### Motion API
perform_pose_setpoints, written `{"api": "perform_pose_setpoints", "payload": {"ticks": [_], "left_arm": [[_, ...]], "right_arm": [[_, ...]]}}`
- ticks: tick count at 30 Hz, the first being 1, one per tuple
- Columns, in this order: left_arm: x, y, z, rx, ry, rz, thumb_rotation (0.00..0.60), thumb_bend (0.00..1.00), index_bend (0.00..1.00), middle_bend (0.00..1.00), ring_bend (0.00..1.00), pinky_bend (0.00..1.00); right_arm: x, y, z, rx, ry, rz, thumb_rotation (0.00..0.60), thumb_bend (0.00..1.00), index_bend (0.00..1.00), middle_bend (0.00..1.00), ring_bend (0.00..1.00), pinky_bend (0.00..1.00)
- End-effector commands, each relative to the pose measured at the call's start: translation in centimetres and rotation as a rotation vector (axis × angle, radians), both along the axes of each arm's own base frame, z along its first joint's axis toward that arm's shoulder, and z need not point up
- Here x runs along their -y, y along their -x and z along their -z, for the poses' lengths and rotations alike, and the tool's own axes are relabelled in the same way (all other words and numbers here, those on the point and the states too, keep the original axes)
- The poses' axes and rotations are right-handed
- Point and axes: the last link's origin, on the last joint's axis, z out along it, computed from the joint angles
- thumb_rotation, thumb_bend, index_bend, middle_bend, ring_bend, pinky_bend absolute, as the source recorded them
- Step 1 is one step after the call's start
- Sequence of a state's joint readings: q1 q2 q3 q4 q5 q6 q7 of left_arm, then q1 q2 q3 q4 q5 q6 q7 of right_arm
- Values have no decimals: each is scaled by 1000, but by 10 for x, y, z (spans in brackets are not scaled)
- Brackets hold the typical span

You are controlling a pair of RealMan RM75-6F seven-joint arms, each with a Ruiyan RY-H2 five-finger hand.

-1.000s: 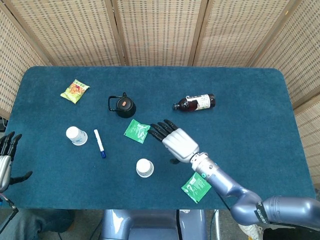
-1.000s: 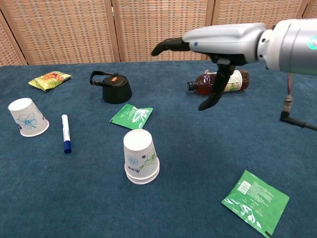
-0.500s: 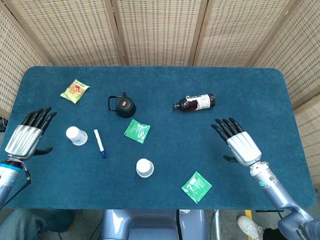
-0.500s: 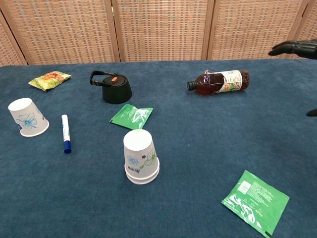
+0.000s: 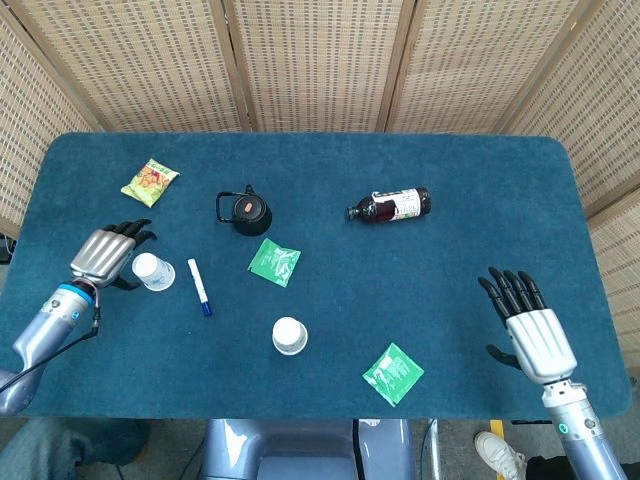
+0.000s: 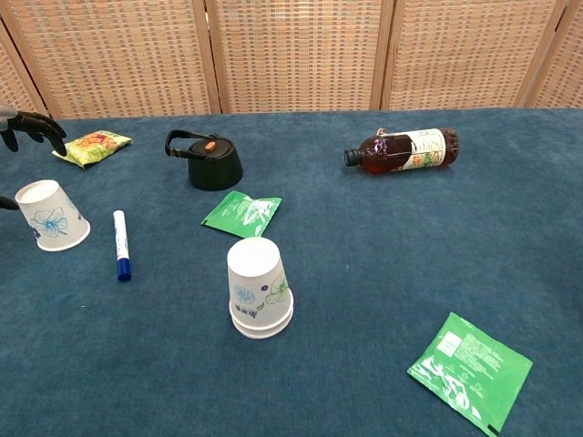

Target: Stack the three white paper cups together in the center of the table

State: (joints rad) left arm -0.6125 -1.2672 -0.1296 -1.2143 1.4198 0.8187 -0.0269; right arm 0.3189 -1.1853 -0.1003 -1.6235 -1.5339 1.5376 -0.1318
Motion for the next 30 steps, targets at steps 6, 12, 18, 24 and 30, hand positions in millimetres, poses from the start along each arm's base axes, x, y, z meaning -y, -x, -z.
{"api": "perform_pose_setpoints", "payload": {"ticks": [6,12,18,24,30], "left_arm": [[-3,6,4,-5,15,-29,600,52,332,195,236,306],[-6,10,7,36,11,-78,600,81,353,216,263,348],[-10,15,15,71,10,-104,600,89,397,248,292,371],[-14,16,16,60,-18,-78,600,169,509,341,369,415],[-16,13,9,86,-40,-77,600,198,552,379,401,438]], "right_arm": [[0,0,-1,3,1,10,600,0,33,63,7,0],[-1,-1,-3,3,9,7,600,0,33,63,8,0],[0,0,-3,5,11,10,600,0,34,63,7,0],[0,1,-4,4,23,14,600,0,34,63,8,0],[1,1,-5,5,27,16,600,0,33,63,8,0]]}}
